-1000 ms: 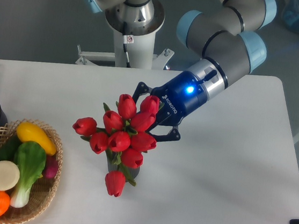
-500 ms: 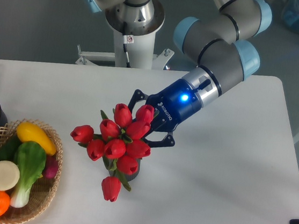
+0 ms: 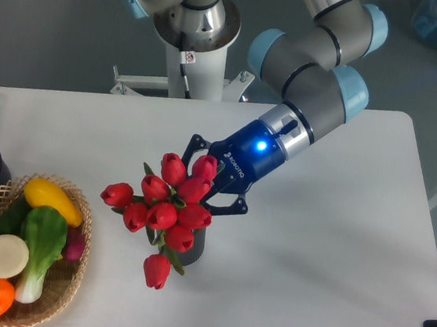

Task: Insert the flowers into the vase
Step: 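Lower the tulip stems into the vase opening, then open the gripper to release the tulips in the vase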

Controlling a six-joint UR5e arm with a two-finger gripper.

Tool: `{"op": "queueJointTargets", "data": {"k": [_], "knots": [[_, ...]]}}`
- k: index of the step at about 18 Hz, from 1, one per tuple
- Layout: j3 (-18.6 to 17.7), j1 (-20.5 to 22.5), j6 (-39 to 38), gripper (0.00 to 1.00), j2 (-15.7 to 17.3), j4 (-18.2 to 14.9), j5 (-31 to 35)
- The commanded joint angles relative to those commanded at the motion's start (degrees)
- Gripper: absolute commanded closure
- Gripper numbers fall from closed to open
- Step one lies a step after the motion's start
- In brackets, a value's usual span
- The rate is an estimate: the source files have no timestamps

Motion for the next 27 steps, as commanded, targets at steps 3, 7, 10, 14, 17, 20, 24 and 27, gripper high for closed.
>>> {"op": "queueJointTargets", "data": {"k": [3,7,10,14,17,20,24,27], "knots": [[-2.5,0.4,3.2,1.00,0.7,0.0,1.0],[-4.1,1.1,5.5,1.00,0.8,-0.1,1.7],[-4.3,1.8,6.8,1.00,0.6,-0.1,2.2],[-4.8,2.5,8.1,1.00,0.5,-0.1,4.0],[-5.5,3.0,10.3,0.95,0.3,-0.1,4.6],[-6.2,3.9,10.3,0.59,0.4,-0.1,7.4],[-8.2,5.3,10.2,0.00,1.1,-0.1,8.1],[-9.3,6.5,10.4,0.00,2.1,-0.1,11.9]]}}
